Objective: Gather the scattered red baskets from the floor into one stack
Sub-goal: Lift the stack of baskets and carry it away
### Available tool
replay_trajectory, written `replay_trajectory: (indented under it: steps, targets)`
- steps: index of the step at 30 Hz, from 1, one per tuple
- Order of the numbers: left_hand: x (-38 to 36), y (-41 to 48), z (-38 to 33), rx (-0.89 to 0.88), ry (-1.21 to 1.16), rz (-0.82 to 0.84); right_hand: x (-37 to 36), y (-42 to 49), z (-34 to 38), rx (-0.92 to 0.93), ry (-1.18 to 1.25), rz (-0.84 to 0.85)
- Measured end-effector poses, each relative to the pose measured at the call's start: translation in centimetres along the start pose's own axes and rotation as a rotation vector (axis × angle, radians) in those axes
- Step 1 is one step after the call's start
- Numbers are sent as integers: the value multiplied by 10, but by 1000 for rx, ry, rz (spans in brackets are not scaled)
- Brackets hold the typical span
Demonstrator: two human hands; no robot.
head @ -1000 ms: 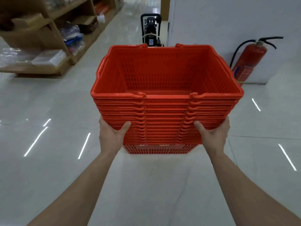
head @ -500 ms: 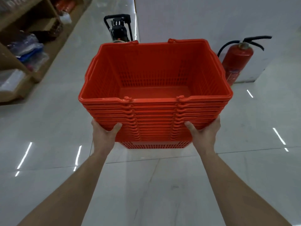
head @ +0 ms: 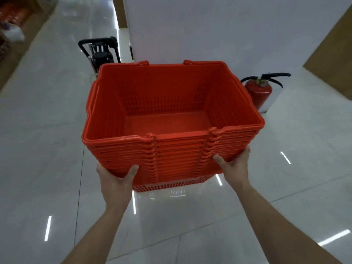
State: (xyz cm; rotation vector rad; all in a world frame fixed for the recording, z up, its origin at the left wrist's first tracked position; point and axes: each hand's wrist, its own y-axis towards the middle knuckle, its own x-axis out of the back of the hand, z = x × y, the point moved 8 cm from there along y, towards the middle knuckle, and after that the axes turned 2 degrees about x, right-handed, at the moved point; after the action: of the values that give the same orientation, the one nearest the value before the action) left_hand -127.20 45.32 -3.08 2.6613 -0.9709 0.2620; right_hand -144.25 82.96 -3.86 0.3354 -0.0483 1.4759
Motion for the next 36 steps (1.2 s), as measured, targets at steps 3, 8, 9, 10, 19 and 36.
replay_trajectory:
  steps: [3,8,9,10,19,36]
  targets:
    - [-4,4,2,-2,-6,-4,-5,9,-4,-18,-3,53]
    - [-11,0,-3,17,12,-23,-2,17,-13,-12,9,61]
    - [-13,-1,-5,24,11,-30,1,20,-15,-22,19,58]
    - [-16,-4,-7,26,13,-42,6,24,-17,-33,27,51]
    - [-87,-35,-24,115,25,-69,84,69,-37,-4,-42,-28]
    - [-149,-6,-32,113,122,-86,92,151,-46,6,32,-25]
